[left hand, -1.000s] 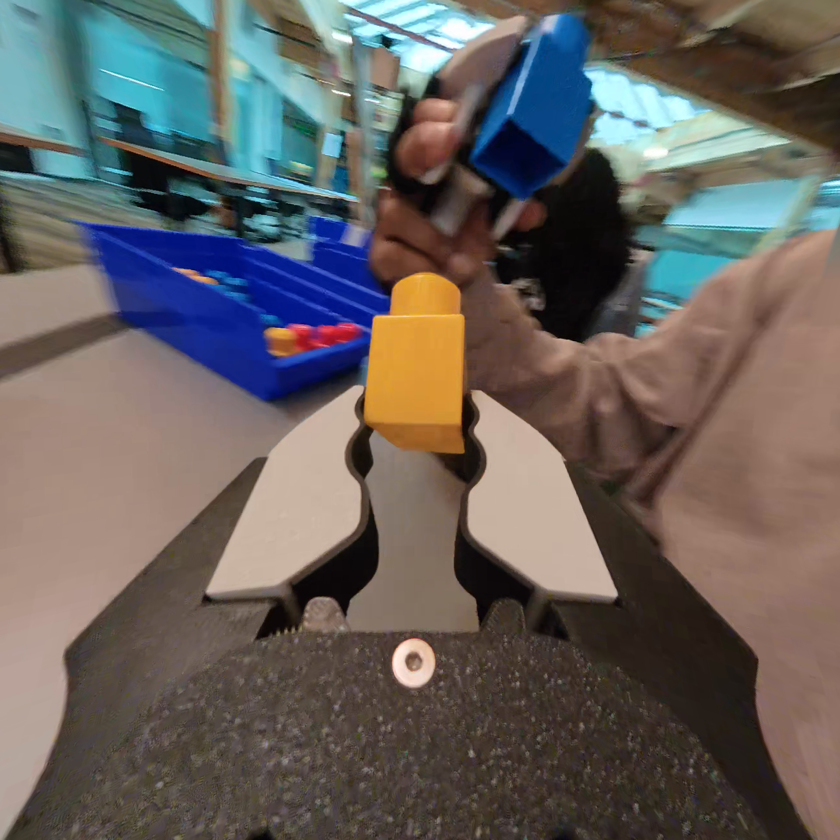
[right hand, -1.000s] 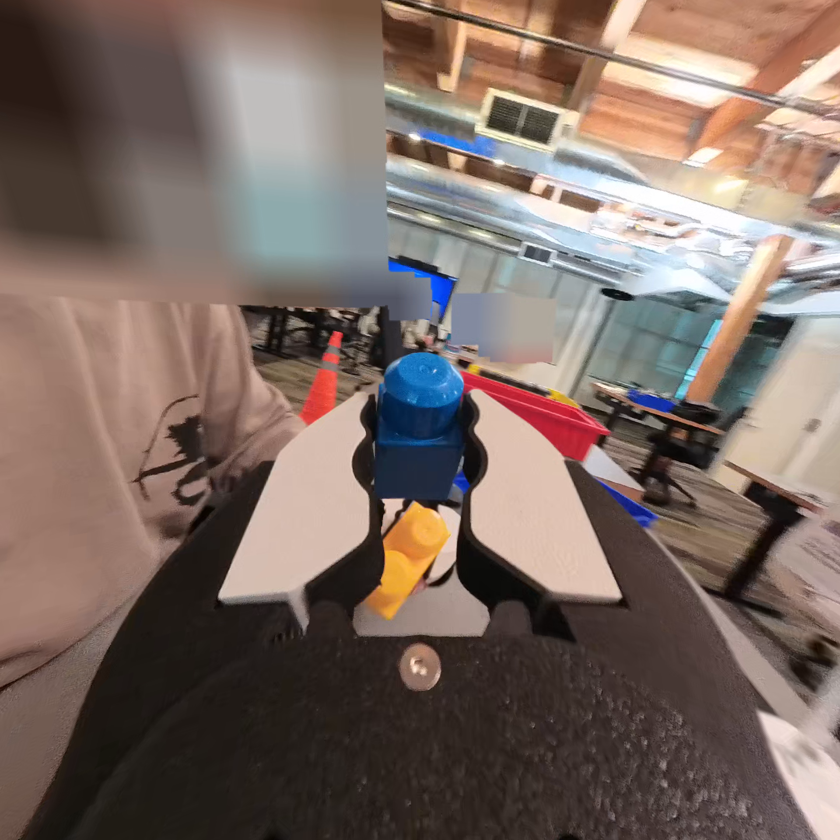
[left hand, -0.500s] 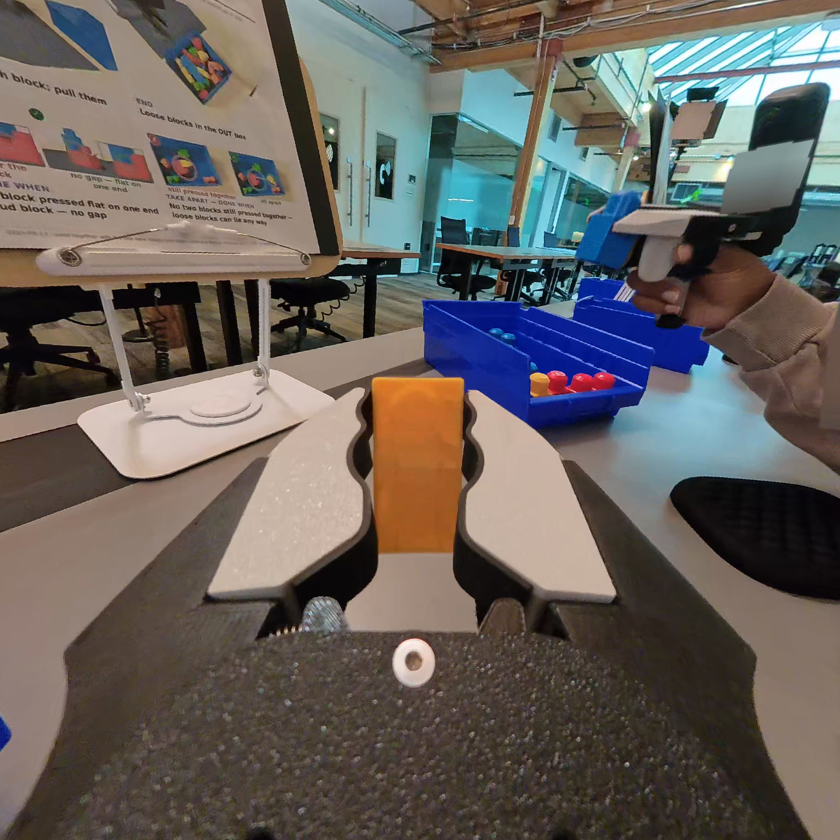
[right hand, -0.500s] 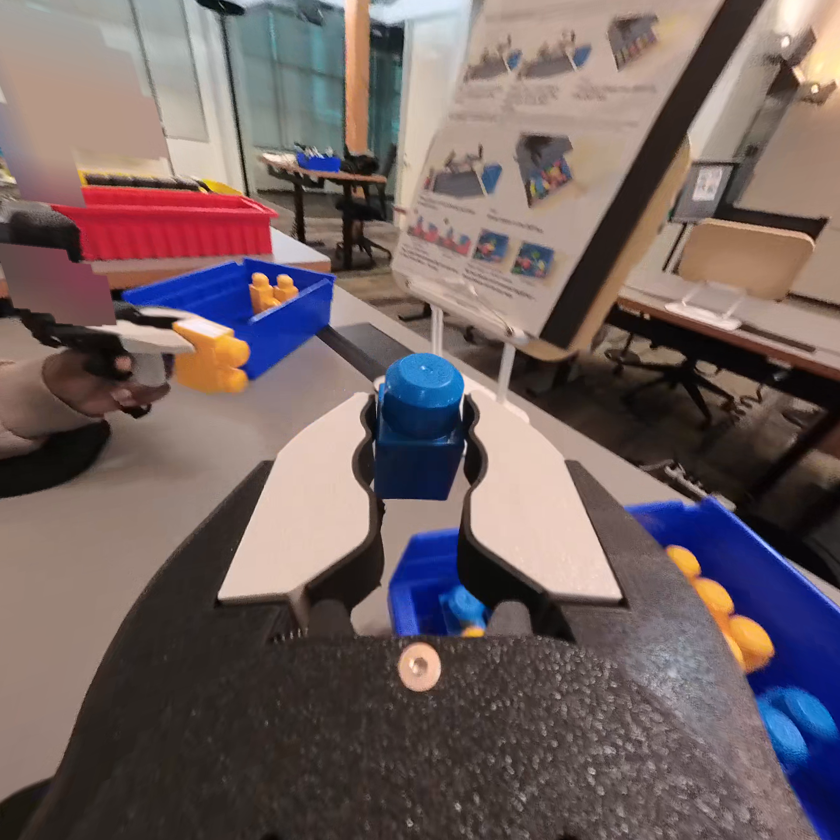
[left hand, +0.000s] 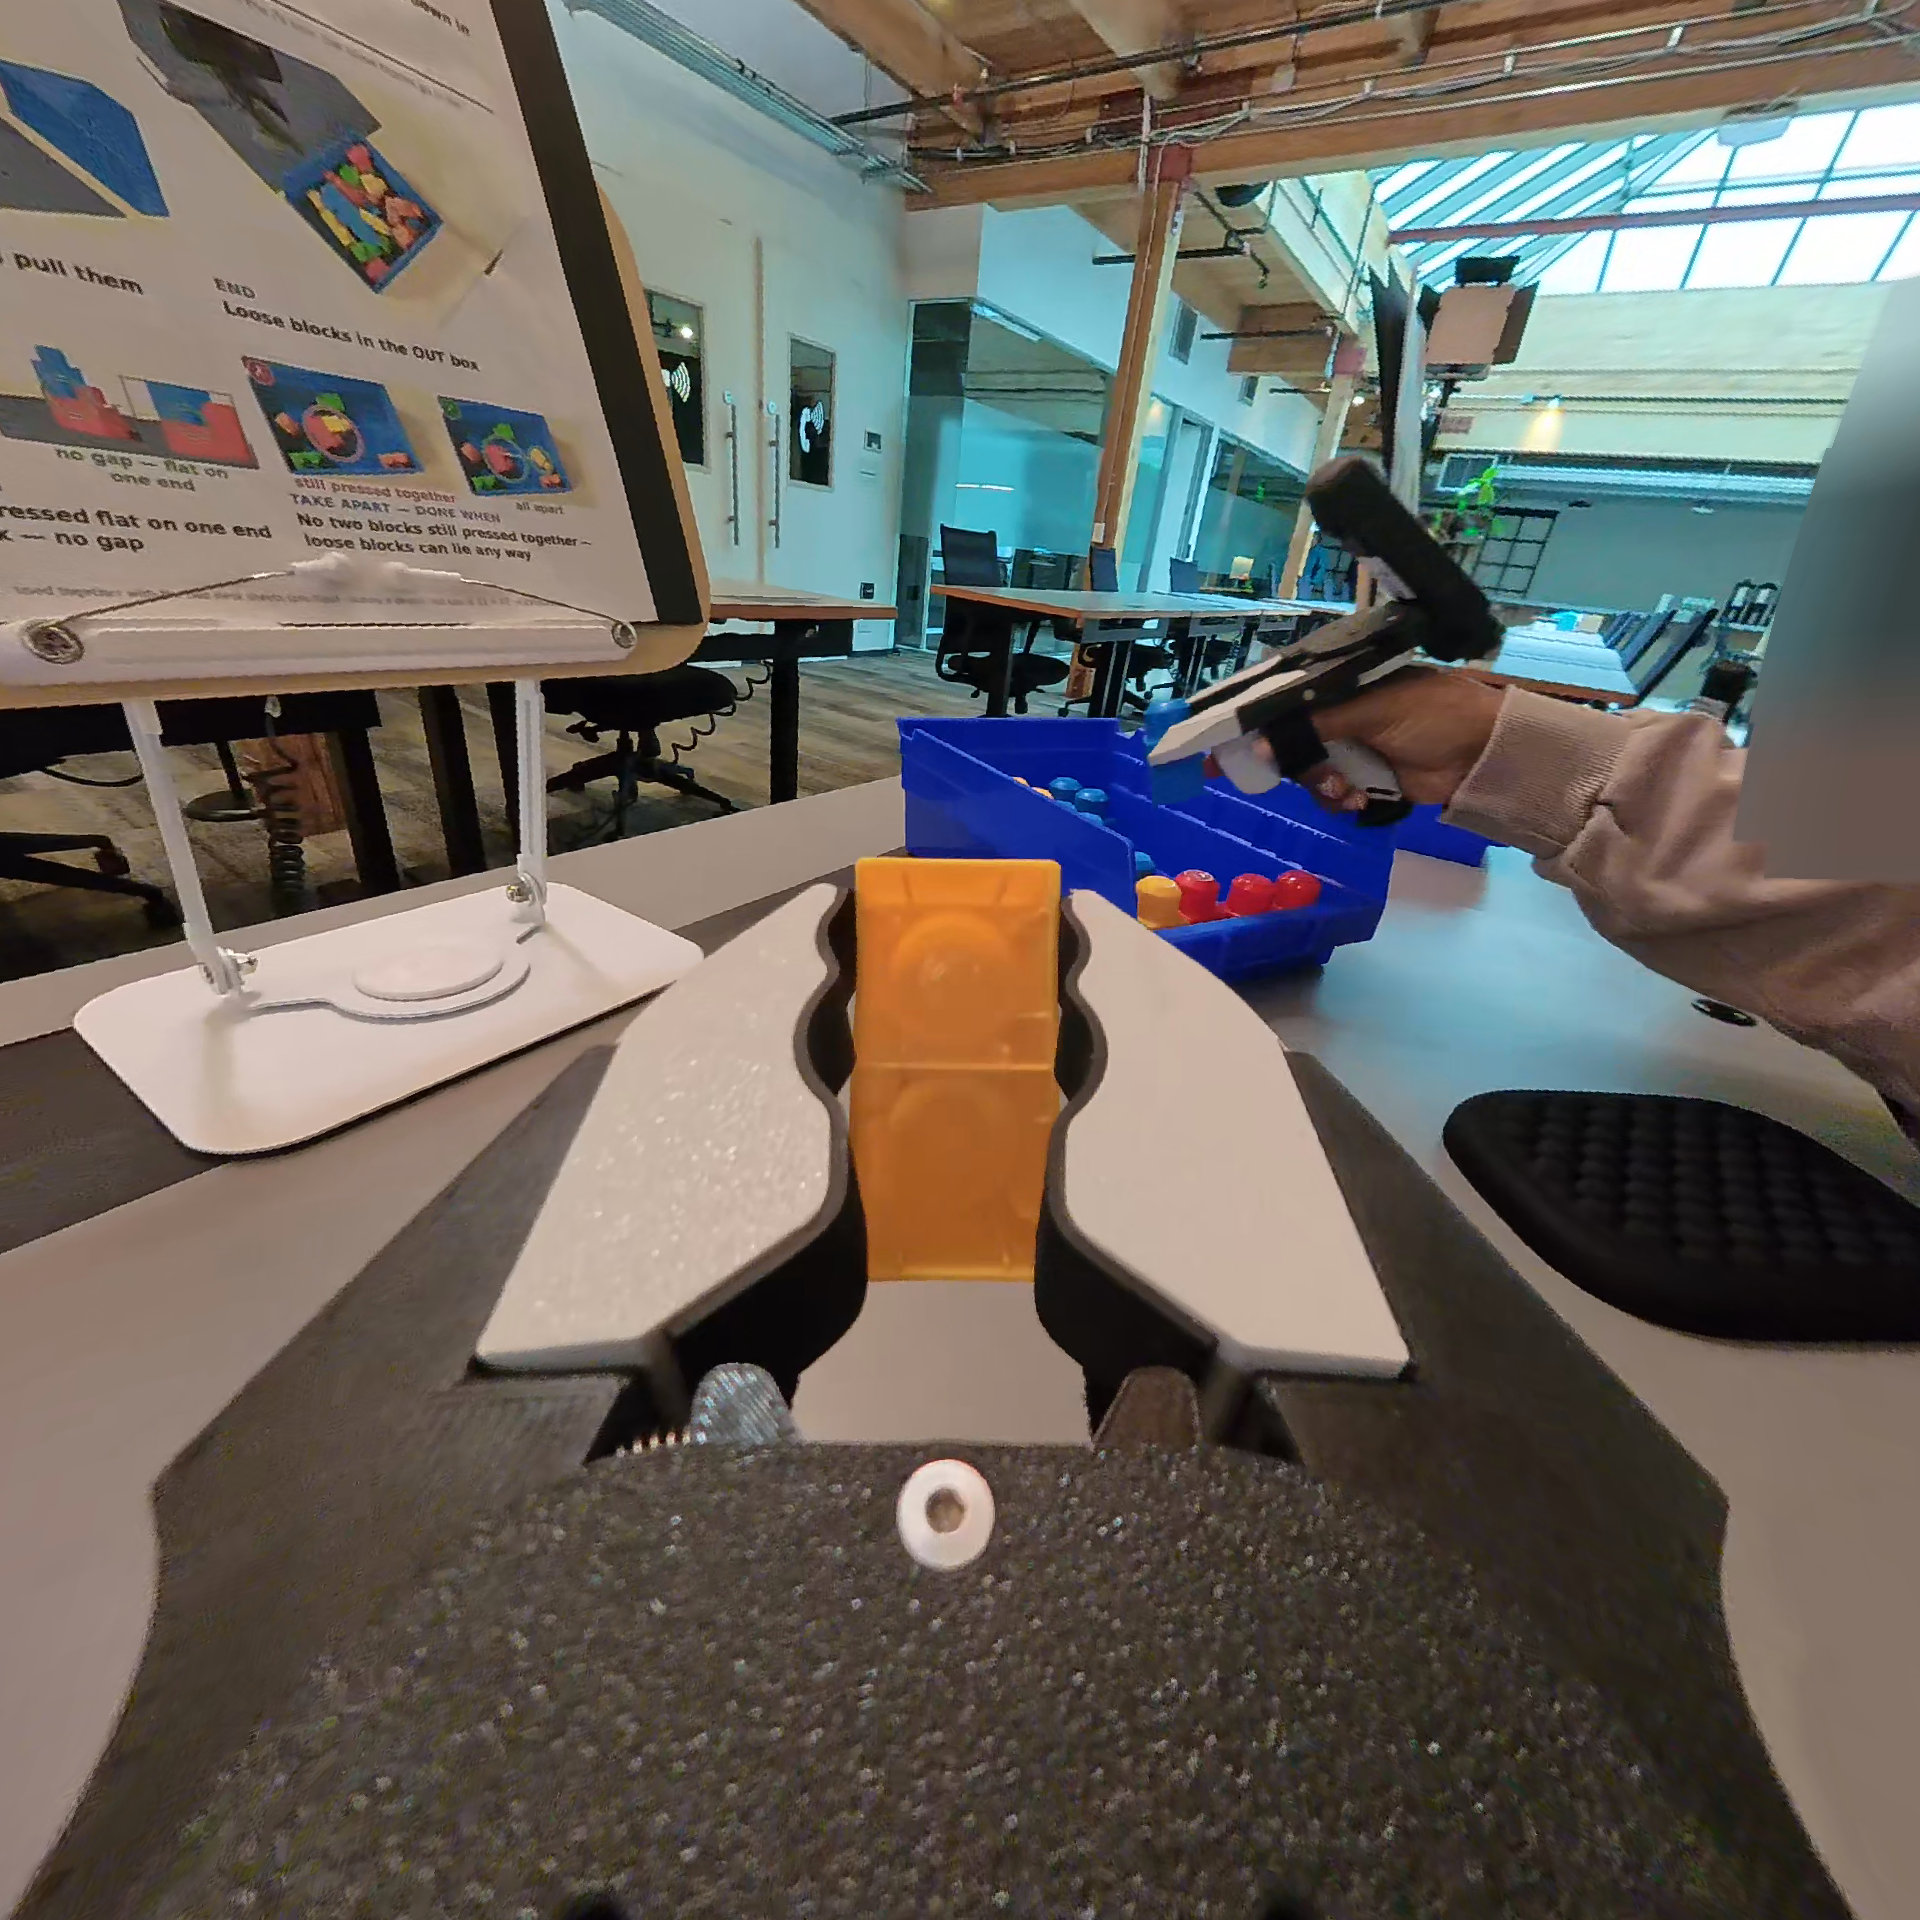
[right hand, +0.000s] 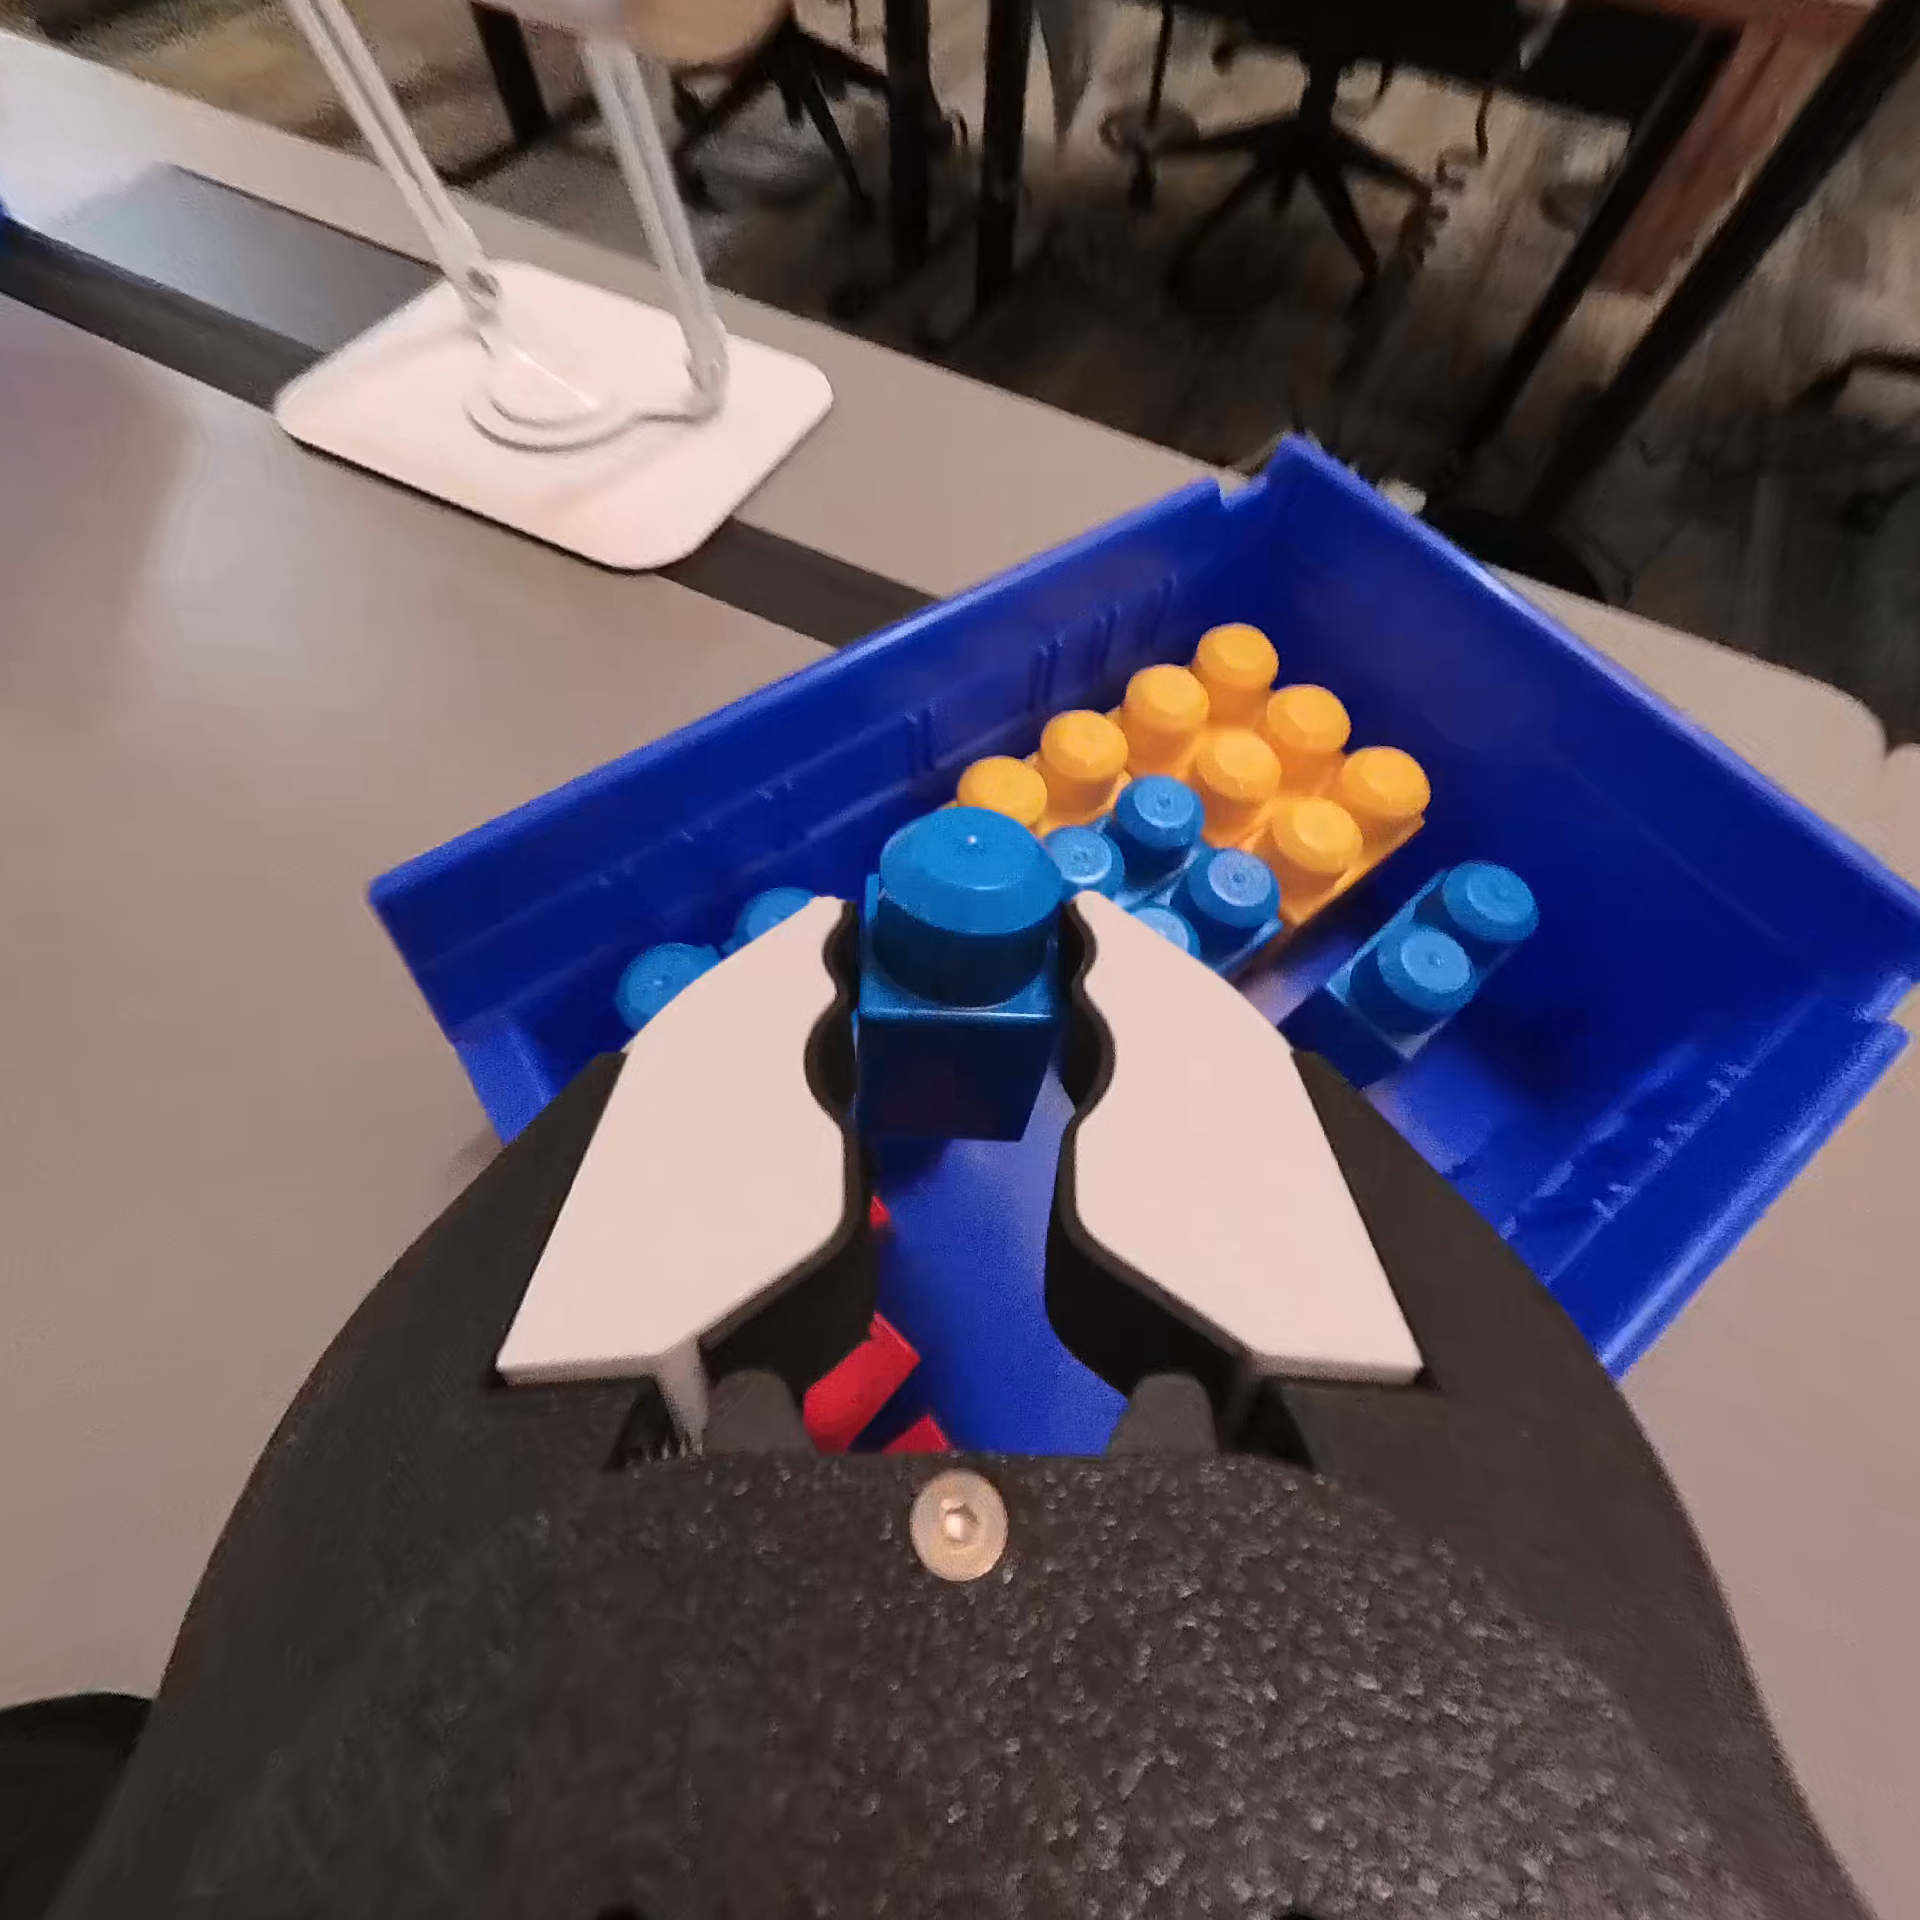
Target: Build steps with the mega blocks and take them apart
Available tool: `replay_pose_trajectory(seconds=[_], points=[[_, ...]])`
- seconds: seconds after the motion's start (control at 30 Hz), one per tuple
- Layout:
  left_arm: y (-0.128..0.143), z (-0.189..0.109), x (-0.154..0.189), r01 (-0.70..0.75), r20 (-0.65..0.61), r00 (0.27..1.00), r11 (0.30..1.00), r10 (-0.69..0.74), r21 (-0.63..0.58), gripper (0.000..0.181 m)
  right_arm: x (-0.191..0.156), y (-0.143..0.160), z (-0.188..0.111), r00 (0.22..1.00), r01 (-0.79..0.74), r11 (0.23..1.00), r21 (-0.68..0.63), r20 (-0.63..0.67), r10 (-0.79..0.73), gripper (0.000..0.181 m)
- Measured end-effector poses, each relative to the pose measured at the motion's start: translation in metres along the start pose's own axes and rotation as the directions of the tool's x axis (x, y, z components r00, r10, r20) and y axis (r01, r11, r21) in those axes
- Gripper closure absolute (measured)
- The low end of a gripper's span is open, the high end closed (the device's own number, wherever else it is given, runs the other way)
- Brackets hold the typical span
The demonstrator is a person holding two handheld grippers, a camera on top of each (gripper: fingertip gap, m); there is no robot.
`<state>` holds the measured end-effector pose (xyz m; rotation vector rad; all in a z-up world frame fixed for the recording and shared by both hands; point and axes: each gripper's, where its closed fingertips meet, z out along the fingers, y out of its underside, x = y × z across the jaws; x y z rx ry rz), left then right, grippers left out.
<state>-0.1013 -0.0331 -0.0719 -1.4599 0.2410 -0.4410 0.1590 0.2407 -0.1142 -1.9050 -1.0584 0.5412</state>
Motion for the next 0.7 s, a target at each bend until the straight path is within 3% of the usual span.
replay_pose_trajectory(seconds=[0.3,0.7], points=[[-0.002,0.000,0.006,0.003,-0.020,1.000,1.000,-0.003,0.007,0.145,0.028,0.037,0.040,0.960,-0.199,0.964,-0.176,-0.233,0.155,0.145],[-0.005,-0.002,0.010,0.009,-0.041,0.999,1.000,-0.008,0.018,0.145,0.033,0.065,0.049,0.932,-0.316,0.906,-0.281,-0.272,0.241,0.144]])
